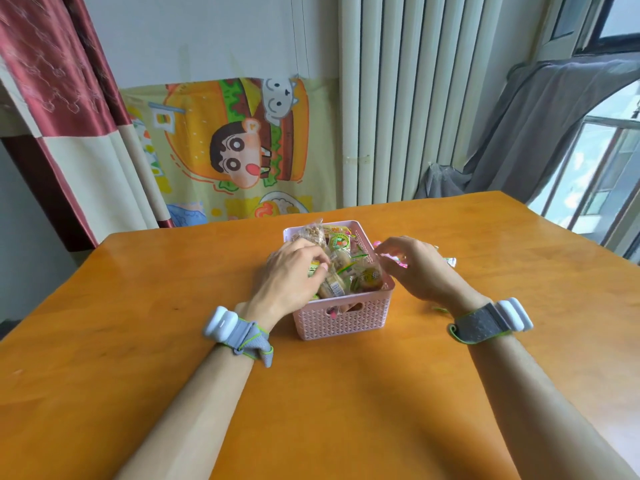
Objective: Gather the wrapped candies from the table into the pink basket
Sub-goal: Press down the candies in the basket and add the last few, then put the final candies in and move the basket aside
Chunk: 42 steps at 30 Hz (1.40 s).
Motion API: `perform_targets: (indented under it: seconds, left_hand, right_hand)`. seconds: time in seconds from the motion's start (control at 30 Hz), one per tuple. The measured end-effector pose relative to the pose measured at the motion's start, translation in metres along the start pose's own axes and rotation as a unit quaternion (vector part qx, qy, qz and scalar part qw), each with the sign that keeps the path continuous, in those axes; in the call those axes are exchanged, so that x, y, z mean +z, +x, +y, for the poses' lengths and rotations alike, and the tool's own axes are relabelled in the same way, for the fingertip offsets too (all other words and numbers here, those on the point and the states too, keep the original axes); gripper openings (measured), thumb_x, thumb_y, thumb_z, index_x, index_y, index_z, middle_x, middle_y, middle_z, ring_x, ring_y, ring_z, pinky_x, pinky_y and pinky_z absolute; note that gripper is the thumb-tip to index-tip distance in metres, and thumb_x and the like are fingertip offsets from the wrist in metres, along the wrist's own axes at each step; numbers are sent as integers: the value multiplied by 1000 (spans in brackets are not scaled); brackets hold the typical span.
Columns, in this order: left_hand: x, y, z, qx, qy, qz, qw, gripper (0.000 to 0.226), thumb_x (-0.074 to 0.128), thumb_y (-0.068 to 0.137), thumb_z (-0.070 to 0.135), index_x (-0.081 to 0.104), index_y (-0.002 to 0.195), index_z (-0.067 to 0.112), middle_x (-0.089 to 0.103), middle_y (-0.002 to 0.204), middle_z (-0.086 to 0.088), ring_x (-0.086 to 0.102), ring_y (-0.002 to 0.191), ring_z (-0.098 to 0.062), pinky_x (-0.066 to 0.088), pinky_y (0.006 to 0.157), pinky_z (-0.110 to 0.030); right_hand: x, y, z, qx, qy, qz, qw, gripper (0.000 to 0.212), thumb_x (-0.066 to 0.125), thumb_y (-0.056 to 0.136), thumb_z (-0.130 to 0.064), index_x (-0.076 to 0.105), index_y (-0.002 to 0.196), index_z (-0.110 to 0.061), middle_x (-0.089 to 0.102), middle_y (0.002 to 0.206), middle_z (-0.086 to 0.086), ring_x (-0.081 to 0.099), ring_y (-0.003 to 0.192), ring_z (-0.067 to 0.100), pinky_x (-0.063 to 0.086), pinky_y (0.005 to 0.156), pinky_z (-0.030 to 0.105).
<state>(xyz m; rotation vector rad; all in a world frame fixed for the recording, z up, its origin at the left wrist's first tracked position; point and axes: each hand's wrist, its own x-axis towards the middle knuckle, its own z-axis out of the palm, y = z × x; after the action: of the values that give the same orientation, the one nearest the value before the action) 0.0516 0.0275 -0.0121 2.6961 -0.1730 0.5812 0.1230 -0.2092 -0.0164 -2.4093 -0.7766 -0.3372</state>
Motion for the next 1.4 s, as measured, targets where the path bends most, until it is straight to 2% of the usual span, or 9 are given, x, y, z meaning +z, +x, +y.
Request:
perform_targets:
  seconds: [0.2,0.3,0.5,0.63,0.97,1.07,1.17,1.27,1.4]
  left_hand:
    - [22,-6,50,72,-9,5,997,18,59,92,46,65,90,29,59,107,10,53,107,-14,43,94,-35]
    - [39,-10,64,79,-1,9,997,29,64,86,54,54,78,28,55,98,11,51,99,-13,43,85,-32]
    - [62,-9,57,96,69,54,992,30,72,83,47,47,87,30,51,104,11,53,100,-14,46,85,-32]
    - [65,-8,49,111,88,66,988,26,70,84,50,55,87,29,52,111,11,52,102,-13,47,84,-33]
    - [76,16,43,134,80,84,984,24,71,86,44,62,89,22,55,110,8,55,99,-16,52,79,-36]
    - [76,26,39,120,49,79,988,27,74,83,45,63,86,20,55,110,5,54,103,-15,53,82,-35]
    - [70,30,33,105,-1,89,990,35,75,81,49,62,94,19,52,112,4,52,107,-17,49,88,-36]
    - [58,25,27,86,48,92,991,63,51,78,75,60,110,21,51,115,5,53,110,-18,46,91,-37]
    - [46,19,5,30,93,46,994,87,46,72,86,50,132,24,45,136,7,45,129,-15,42,102,-37]
  right_hand:
    - [-4,-36,40,74,-37,-43,996,30,65,93,-22,66,123,-17,68,125,3,62,117,23,45,93,29]
    - [-4,-53,55,141,-88,-98,981,40,62,94,-31,58,133,-25,55,136,5,51,126,29,43,103,45]
    - [5,-64,76,172,-101,-121,972,45,59,93,-26,52,138,-26,38,147,9,42,131,38,39,107,49]
    - [9,-53,79,139,-99,-103,980,29,56,92,-18,60,121,-18,52,124,12,51,111,38,40,98,38]
    - [13,-9,67,127,75,60,987,24,57,98,-25,49,116,-11,69,90,13,64,68,31,54,61,45]
    - [5,8,56,122,141,100,977,24,63,95,-31,52,110,-17,69,90,-1,66,66,15,52,51,25]
    - [-3,26,38,77,173,125,974,19,62,95,-34,56,103,-18,66,89,-10,67,78,10,53,62,26]
    - [2,41,19,45,196,123,972,20,57,98,-32,57,106,-13,69,96,0,69,88,23,58,77,46]
    - [20,55,2,11,159,82,984,23,51,102,-24,57,119,-9,68,110,8,65,100,28,53,86,44]
